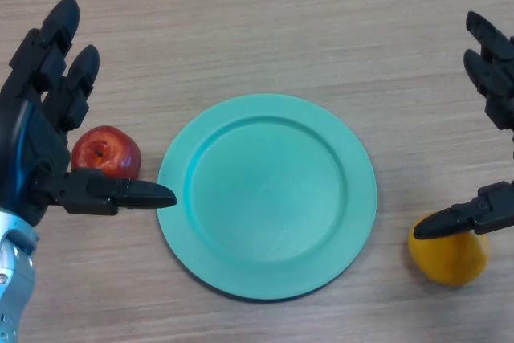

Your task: Pick up the yellow pear and place it on the plate

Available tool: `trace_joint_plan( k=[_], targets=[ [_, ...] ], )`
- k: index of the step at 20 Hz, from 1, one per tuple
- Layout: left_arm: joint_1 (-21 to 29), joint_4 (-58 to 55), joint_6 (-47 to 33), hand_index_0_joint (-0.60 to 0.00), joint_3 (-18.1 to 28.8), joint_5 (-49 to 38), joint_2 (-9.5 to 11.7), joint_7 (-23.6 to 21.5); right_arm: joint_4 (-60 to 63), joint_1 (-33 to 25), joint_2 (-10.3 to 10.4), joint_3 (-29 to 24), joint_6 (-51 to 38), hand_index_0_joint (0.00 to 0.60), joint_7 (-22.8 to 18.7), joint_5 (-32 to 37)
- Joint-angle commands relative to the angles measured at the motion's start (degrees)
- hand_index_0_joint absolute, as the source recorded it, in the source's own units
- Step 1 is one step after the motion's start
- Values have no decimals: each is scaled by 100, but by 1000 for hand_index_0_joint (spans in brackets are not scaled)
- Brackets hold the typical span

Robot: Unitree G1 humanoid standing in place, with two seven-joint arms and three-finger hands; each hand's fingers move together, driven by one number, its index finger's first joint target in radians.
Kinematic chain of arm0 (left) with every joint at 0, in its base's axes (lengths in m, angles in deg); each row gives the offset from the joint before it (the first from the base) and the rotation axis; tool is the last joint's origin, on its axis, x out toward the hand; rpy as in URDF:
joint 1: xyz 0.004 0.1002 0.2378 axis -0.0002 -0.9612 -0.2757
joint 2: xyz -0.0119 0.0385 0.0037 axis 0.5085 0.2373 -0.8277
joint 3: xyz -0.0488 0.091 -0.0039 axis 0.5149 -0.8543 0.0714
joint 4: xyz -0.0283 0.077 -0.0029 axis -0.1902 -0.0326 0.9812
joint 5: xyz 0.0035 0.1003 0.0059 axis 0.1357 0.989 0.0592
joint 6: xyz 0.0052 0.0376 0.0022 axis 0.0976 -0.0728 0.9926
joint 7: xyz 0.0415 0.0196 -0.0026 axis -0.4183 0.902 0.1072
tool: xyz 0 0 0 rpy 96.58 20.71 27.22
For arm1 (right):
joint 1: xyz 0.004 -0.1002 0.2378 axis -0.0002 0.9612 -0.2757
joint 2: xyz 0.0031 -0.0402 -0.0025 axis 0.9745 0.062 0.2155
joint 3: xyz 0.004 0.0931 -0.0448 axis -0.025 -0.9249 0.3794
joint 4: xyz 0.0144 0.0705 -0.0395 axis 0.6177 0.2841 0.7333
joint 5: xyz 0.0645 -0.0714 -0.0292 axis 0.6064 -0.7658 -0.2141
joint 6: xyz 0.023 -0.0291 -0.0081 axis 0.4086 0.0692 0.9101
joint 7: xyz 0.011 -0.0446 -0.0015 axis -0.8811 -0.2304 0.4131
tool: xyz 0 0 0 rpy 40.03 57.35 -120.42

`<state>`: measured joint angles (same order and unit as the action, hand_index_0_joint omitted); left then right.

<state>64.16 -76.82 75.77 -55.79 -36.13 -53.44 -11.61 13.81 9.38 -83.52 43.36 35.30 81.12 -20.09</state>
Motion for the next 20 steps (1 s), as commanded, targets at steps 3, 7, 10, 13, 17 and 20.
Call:
trace_joint_plan(
  k=[3, 7, 10, 13, 17, 20],
  targets=[
    [109, -457, -567, 0, 332, -167, 201, -108, -313, -157, -154, -267, -473, 0, -215, 198],
    [69, -495, -520, 0, 408, -183, 225, -41, -211, -240, -206, -298, -385, 0, -169, 227],
    [37, -541, -504, 0, 463, -177, 247, -2, -298, -143, -222, -400, -402, 0, -79, 303],
    [98, -480, -460, 0, 434, -126, 264, -2, -593, 133, -198, -611, -346, 0, -34, 338],
    [138, -408, -531, 0, 372, -65, 246, -44, -554, 592, -27, -692, -925, 0, 32, -47],
    [117, -348, -526, 0, 349, -16, 240, -5, -51, 844, 67, -704, -1691, 0, 7, -231]
  ],
)
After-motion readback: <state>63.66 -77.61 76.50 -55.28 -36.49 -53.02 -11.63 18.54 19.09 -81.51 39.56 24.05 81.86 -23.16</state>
